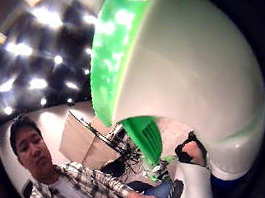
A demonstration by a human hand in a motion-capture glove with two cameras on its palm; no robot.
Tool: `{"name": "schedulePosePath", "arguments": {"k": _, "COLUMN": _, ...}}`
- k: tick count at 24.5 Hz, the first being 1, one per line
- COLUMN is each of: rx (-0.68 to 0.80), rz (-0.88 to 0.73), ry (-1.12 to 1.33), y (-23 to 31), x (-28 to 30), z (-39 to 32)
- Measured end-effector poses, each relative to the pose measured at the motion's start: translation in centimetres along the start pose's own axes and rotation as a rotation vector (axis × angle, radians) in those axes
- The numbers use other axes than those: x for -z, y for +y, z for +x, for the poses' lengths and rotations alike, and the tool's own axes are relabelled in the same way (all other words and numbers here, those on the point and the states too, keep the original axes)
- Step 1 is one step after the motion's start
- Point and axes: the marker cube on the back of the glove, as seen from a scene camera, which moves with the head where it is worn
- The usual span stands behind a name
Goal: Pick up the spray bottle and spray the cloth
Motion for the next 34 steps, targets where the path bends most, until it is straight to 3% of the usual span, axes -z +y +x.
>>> {"name": "schedulePosePath", "arguments": {"k": 18, "rx": 0.028, "rz": -0.097, "ry": -0.238, "y": 2.7, "x": -13.5, "z": -2.4}}
{"name": "schedulePosePath", "arguments": {"k": 34, "rx": 0.040, "rz": -0.137, "ry": -0.285, "y": 4.7, "x": -16.3, "z": 1.1}}
